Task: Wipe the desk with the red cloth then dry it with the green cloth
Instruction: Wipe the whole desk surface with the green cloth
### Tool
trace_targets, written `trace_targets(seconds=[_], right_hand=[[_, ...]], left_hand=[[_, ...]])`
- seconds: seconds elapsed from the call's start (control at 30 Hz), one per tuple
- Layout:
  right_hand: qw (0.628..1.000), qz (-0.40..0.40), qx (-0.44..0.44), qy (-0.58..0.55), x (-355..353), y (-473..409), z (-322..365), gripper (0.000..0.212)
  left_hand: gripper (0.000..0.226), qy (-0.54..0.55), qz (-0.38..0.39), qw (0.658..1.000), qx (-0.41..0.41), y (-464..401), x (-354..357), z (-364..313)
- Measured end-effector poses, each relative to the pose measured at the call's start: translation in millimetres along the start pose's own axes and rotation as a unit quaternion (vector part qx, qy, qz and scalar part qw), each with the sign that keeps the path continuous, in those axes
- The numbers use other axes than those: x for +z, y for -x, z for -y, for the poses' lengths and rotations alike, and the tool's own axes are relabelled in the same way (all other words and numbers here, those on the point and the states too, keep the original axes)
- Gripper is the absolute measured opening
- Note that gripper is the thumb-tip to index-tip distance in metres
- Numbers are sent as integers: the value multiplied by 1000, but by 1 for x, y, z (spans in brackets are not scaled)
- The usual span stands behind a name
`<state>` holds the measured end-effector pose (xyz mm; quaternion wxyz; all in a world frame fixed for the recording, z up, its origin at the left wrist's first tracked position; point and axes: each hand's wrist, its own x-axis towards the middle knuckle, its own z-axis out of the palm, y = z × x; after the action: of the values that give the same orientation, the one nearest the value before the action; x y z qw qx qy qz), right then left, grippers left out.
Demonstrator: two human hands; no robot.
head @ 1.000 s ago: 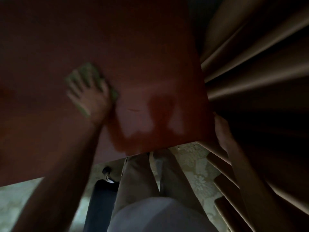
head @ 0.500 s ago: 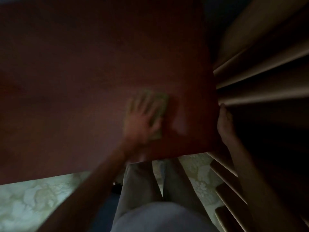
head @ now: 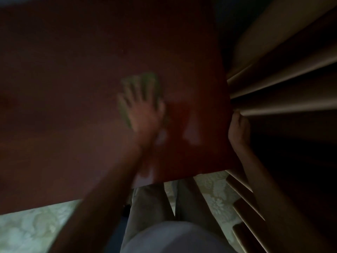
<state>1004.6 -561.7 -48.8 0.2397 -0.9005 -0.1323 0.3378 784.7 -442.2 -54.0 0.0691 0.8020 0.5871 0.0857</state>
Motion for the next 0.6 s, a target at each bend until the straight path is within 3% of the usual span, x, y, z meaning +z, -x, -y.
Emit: trace_targets(seconds=[0.13, 0.23, 0.33, 0.47, 0.6], right_hand=[[996, 47, 37, -58, -3, -6, -6, 39], [994, 81, 56, -58, -7, -9, -17, 33], [992, 88, 62, -67, -8, -7, -24, 35], [993, 91, 59, -46, -7, -7, -22, 36], [993, 98, 53, -34, -8, -8, -24, 39]], left_hand=[[69, 24, 181, 947, 266, 106, 11, -113], [73, 7, 207, 920, 334, 157, 14, -126], [78, 19, 198, 908, 368, 147, 13, -87], [70, 26, 181, 920, 346, 86, -5, 1], [63, -25, 112, 981, 154, -6, -20, 86]])
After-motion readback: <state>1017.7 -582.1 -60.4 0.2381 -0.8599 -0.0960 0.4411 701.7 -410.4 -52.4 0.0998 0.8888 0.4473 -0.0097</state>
